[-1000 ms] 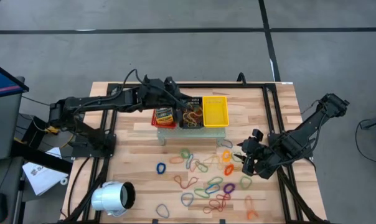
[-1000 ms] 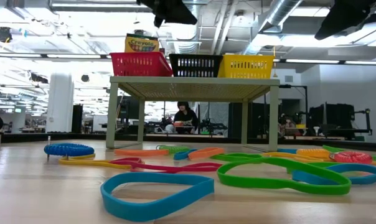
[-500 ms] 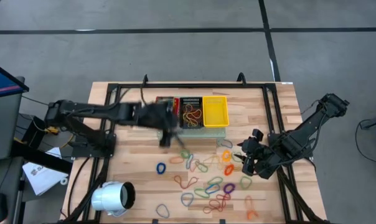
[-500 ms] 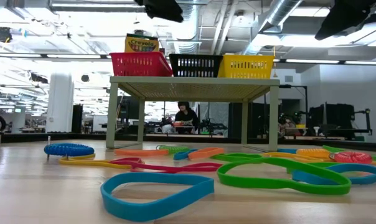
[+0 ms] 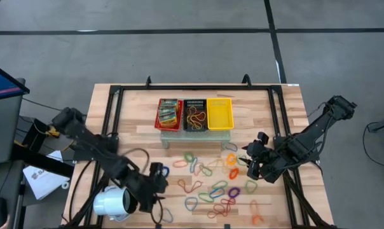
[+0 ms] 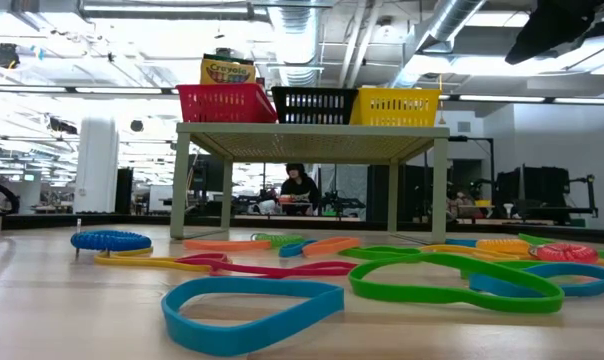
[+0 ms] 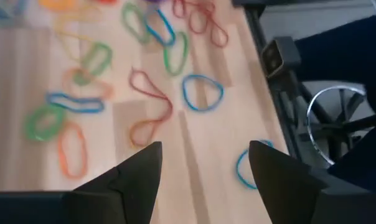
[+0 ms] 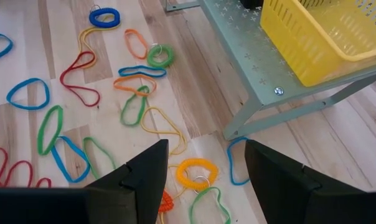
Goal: Pick & Place Office Desk Supplies
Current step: Put the blue rubber band into the black bin on the shelf
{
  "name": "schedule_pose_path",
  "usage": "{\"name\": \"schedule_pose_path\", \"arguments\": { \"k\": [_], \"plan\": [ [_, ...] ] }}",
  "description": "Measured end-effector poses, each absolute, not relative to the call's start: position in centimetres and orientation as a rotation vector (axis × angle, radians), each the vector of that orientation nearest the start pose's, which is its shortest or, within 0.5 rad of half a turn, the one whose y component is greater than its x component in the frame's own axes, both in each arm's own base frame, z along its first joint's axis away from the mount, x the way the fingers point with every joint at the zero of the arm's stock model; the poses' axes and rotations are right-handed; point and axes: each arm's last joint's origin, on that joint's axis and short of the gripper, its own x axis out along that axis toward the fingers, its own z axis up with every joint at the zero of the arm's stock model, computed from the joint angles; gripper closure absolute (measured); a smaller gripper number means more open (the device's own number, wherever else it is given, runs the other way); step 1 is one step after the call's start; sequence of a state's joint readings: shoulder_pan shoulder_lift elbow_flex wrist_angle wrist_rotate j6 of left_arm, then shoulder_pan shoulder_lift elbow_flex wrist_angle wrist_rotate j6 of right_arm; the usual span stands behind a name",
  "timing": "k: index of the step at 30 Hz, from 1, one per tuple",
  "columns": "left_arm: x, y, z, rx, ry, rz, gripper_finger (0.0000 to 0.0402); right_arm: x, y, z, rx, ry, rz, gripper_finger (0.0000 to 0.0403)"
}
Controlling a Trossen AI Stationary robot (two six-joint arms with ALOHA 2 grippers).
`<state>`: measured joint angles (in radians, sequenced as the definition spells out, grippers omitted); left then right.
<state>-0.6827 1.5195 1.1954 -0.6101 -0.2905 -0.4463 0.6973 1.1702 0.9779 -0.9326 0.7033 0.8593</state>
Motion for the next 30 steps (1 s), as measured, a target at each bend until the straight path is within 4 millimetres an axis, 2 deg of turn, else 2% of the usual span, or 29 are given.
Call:
{"name": "schedule_pose_path", "arguments": {
  "k": [4, 9, 15, 21, 30],
  "plan": [
    [26.3, -20.5, 23.5, 0.047, 0.983, -0.186, 0.017, 17.1, 11.9, 27.8, 0.087, 0.76, -0.355, 0.0194],
    [27.6, -21.2, 19.8, 0.053, 1.113, -0.218, 0.0181, 17.2, 11.9, 27.8, 0.09, 0.758, -0.354, 0.0194],
    [28.4, -23.9, 16.7, 0.057, 1.092, -0.324, 0.0186, 17.2, 12.0, 27.8, 0.092, 0.761, -0.352, 0.0194],
    [28.5, -24.4, 15.0, 0.067, 1.126, -0.336, 0.0188, 17.1, 12.0, 27.7, 0.088, 0.766, -0.35, 0.0194],
    [28.6, -25.0, 13.8, 0.057, 1.131, -0.367, 0.0199, 17.1, 11.9, 27.7, 0.085, 0.768, -0.35, 0.0194]
  ]
}}
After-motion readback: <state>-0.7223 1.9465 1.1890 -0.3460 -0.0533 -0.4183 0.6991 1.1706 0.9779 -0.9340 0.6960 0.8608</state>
